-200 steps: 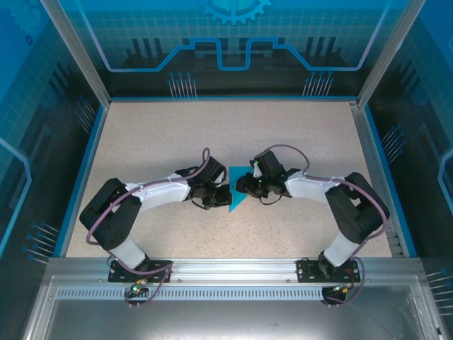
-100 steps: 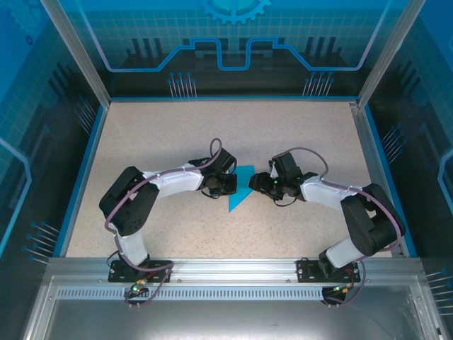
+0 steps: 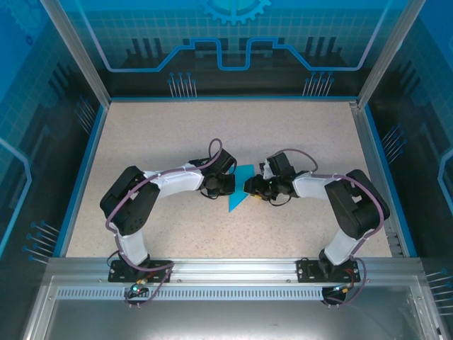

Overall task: Fold a paper plane with a square sheet of paper (pick it up from the middle)
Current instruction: Fourth fold the wing at the center of the table.

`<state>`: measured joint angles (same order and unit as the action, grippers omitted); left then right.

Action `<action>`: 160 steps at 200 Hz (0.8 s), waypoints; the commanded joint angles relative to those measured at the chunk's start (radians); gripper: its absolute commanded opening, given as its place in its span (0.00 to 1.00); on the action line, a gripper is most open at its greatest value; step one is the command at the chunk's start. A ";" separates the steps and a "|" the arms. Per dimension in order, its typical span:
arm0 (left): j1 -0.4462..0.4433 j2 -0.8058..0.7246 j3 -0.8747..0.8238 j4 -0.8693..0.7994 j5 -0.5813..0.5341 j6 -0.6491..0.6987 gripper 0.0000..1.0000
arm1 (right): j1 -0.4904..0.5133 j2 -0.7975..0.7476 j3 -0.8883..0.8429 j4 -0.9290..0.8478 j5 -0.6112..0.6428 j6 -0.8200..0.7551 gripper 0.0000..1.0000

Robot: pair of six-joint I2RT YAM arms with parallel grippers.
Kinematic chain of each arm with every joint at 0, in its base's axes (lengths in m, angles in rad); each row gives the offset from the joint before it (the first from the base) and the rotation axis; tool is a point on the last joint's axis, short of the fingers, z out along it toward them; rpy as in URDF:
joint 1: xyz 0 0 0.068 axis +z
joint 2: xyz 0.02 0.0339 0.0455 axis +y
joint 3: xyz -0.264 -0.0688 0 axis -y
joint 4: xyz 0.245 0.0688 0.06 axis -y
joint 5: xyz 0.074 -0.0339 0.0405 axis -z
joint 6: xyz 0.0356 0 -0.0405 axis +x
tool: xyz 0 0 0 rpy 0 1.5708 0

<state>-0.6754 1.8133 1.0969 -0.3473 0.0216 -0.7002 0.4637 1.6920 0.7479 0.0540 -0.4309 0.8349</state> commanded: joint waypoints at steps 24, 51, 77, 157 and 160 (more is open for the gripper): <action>-0.002 -0.035 -0.005 -0.031 -0.021 -0.001 0.03 | -0.010 0.043 0.033 0.084 -0.103 -0.012 0.32; 0.003 -0.057 -0.019 -0.033 -0.023 -0.005 0.03 | -0.009 0.038 0.021 0.124 -0.106 0.015 0.15; 0.011 -0.103 -0.039 -0.038 -0.030 -0.006 0.06 | -0.011 -0.004 -0.002 0.129 -0.066 0.030 0.08; 0.030 -0.321 -0.168 0.001 -0.082 -0.003 0.49 | 0.108 -0.230 0.017 -0.117 0.228 0.082 0.03; 0.030 -0.331 -0.175 0.003 -0.084 -0.003 0.51 | 0.116 -0.234 0.021 -0.125 0.241 0.091 0.03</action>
<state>-0.6540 1.5650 0.9661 -0.3565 -0.0193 -0.7063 0.5209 1.5112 0.7425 0.0547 -0.3344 0.8749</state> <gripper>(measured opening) 0.448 0.046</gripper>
